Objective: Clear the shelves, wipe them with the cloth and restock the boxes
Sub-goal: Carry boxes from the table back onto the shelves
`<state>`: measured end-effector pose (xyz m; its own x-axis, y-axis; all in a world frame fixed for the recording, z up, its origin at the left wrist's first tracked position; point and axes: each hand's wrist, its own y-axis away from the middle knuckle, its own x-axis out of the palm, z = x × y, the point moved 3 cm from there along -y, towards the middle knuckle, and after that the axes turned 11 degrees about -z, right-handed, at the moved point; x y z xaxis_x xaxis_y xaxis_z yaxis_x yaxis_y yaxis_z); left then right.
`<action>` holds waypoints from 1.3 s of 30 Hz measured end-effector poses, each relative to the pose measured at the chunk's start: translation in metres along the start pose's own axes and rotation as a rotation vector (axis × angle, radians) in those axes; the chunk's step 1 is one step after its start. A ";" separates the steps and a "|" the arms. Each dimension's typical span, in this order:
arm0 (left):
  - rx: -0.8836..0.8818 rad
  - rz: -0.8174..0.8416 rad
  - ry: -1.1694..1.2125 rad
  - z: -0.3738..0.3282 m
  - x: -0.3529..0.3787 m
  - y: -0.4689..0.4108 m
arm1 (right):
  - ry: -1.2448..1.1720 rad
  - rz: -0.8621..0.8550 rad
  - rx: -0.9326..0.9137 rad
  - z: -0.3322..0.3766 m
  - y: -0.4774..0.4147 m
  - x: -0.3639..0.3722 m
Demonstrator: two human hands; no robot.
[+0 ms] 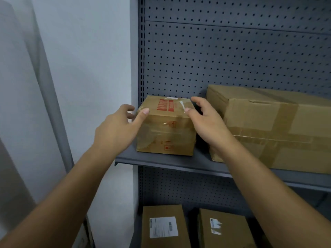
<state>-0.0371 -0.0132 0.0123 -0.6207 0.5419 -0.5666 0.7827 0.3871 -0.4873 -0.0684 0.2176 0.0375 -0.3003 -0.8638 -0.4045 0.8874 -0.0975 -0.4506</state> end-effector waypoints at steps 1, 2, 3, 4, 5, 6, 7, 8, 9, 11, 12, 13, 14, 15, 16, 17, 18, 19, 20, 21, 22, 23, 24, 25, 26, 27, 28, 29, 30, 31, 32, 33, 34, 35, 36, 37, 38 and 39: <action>0.023 -0.039 0.006 -0.001 -0.004 0.006 | 0.016 0.005 -0.038 0.002 0.005 -0.002; 0.035 -0.071 0.032 -0.001 -0.007 0.012 | 0.027 0.009 -0.072 0.004 0.010 -0.005; 0.037 -0.095 0.069 -0.002 -0.010 0.017 | 0.041 0.013 -0.099 0.006 0.015 -0.007; 0.037 -0.111 0.102 -0.002 -0.012 0.021 | 0.060 0.021 -0.119 0.006 0.020 -0.009; 0.046 -0.122 0.117 -0.002 -0.012 0.026 | 0.082 0.032 -0.140 0.005 0.025 -0.011; 0.060 -0.133 0.117 -0.001 -0.012 0.033 | 0.101 0.044 -0.158 0.003 0.030 -0.013; 0.076 -0.147 0.115 -0.001 -0.013 0.039 | 0.114 0.051 -0.173 0.000 0.035 -0.015; 0.084 -0.162 0.122 0.000 -0.014 0.045 | 0.121 0.053 -0.186 -0.002 0.040 -0.018; 0.083 -0.172 0.138 0.001 -0.015 0.050 | 0.125 0.051 -0.195 -0.003 0.045 -0.021; 0.072 -0.165 0.167 0.003 -0.014 0.057 | 0.128 0.047 -0.197 -0.007 0.053 -0.029; 0.068 -0.145 0.171 0.003 -0.012 0.062 | 0.128 0.047 -0.199 -0.010 0.057 -0.033; 0.064 -0.121 0.171 0.002 -0.010 0.067 | 0.128 0.049 -0.203 -0.013 0.061 -0.036; 0.062 -0.101 0.169 0.002 -0.007 0.072 | 0.129 0.054 -0.205 -0.016 0.065 -0.039; 0.057 -0.084 0.165 0.003 -0.004 0.078 | 0.129 0.061 -0.207 -0.019 0.070 -0.042; 0.048 -0.069 0.161 0.004 -0.002 0.085 | 0.128 0.067 -0.208 -0.023 0.074 -0.045; 0.039 -0.054 0.158 0.005 0.002 0.090 | 0.128 0.069 -0.210 -0.027 0.079 -0.049; 0.028 -0.038 0.156 0.006 0.005 0.095 | 0.129 0.068 -0.215 -0.032 0.084 -0.053; 0.018 -0.019 0.150 0.008 0.009 0.101 | 0.130 0.067 -0.222 -0.036 0.088 -0.056; 0.011 0.002 0.141 0.009 0.013 0.107 | 0.133 0.069 -0.228 -0.041 0.093 -0.060; 0.007 0.023 0.131 0.010 0.017 0.113 | 0.135 0.074 -0.231 -0.046 0.098 -0.063; -0.001 0.037 0.124 0.010 0.021 0.120 | 0.136 0.082 -0.230 -0.051 0.103 -0.066; -0.013 0.050 0.120 0.010 0.024 0.126 | 0.136 0.092 -0.225 -0.057 0.107 -0.069; -0.024 0.062 0.116 0.009 0.026 0.133 | 0.135 0.103 -0.218 -0.062 0.112 -0.073; -0.026 0.070 0.110 0.007 0.029 0.139 | 0.132 0.107 -0.216 -0.067 0.116 -0.076; -0.024 0.074 0.103 0.007 0.031 0.146 | 0.125 0.104 -0.218 -0.071 0.120 -0.080; -0.026 0.077 0.098 0.007 0.034 0.152 | 0.118 0.099 -0.218 -0.076 0.124 -0.083; -0.034 0.082 0.096 0.007 0.037 0.158 | 0.112 0.096 -0.218 -0.080 0.129 -0.086; -0.046 0.085 0.095 0.010 0.040 0.165 | 0.108 0.098 -0.216 -0.085 0.134 -0.089; -0.056 0.091 0.087 0.012 0.043 0.172 | 0.103 0.103 -0.209 -0.090 0.139 -0.091; -0.063 0.099 0.074 0.015 0.046 0.178 | 0.100 0.112 -0.198 -0.095 0.144 -0.093; -0.071 0.105 0.060 0.017 0.049 0.185 | 0.098 0.123 -0.190 -0.100 0.150 -0.095; -0.079 0.106 0.054 0.020 0.051 0.191 | 0.097 0.133 -0.184 -0.105 0.155 -0.097; -0.090 0.107 0.053 0.023 0.054 0.197 | 0.098 0.138 -0.176 -0.110 0.159 -0.098; -0.105 0.112 0.052 0.027 0.057 0.203 | 0.097 0.141 -0.167 -0.115 0.164 -0.099; -0.120 0.123 0.048 0.032 0.060 0.209 | 0.091 0.145 -0.155 -0.121 0.168 -0.100; -0.132 0.133 0.044 0.036 0.063 0.215 | 0.085 0.152 -0.141 -0.126 0.171 -0.099; -0.141 0.142 0.035 0.042 0.066 0.220 | 0.081 0.158 -0.130 -0.133 0.175 -0.098; -0.149 0.151 0.025 0.046 0.068 0.226 | 0.082 0.163 -0.121 -0.139 0.179 -0.096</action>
<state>0.0954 0.0762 -0.1669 -0.4963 0.6195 -0.6082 0.8658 0.4050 -0.2939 0.0707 0.3520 -0.1145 -0.1875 -0.8200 -0.5408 0.8797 0.1048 -0.4639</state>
